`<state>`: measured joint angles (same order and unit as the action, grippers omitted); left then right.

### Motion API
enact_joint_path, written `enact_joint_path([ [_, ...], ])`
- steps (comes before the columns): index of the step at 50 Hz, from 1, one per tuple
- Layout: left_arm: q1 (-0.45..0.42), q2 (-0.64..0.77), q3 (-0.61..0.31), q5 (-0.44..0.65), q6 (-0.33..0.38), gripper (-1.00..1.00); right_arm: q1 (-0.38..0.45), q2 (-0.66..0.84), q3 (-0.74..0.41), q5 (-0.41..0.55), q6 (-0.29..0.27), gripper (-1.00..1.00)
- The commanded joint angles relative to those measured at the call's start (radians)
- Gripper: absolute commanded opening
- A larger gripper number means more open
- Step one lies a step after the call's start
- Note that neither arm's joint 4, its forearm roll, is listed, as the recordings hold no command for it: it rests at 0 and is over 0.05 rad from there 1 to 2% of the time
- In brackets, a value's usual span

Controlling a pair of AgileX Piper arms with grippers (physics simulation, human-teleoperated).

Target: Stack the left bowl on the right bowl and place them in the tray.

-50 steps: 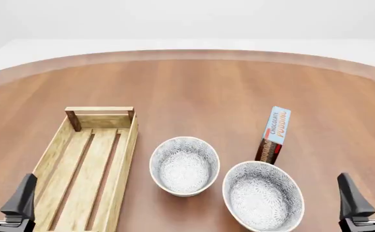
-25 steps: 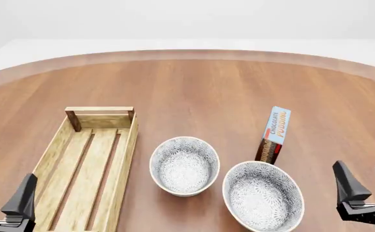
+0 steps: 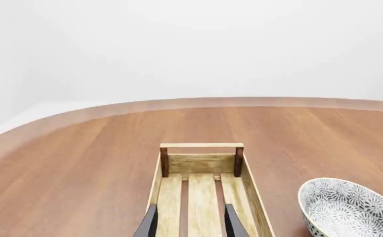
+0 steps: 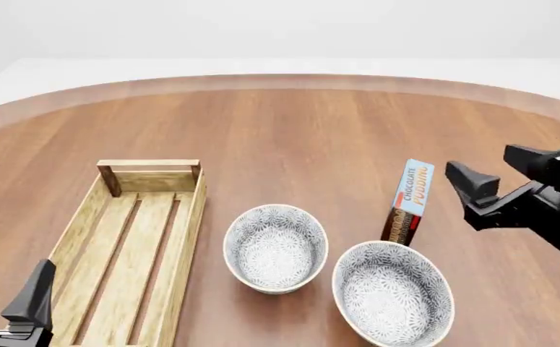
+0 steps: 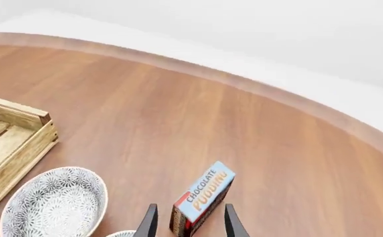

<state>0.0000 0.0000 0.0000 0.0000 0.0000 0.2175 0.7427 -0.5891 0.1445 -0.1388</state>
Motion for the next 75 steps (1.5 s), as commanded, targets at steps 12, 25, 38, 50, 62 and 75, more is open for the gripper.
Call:
enact_joint_path([
  [12,0.000,0.000,0.000,0.000,0.000,1.00,0.208,0.471,-0.370,0.149,-0.020,1.00],
  [25,0.000,0.000,0.000,0.000,0.000,1.00,0.283,0.686,-0.474,0.163,0.034,1.00],
  [38,0.000,0.000,0.000,0.000,0.000,1.00,0.292,0.849,-0.535,0.182,0.056,1.00],
  [50,0.000,0.000,0.000,0.000,0.000,1.00,0.316,0.931,-0.550,0.172,0.095,1.00],
  [62,0.000,0.000,0.000,0.000,0.000,1.00,0.344,0.992,-0.520,0.155,0.106,1.00],
  [75,0.000,0.000,0.000,0.000,0.000,1.00,0.332,1.045,-0.528,0.175,0.099,1.00],
])
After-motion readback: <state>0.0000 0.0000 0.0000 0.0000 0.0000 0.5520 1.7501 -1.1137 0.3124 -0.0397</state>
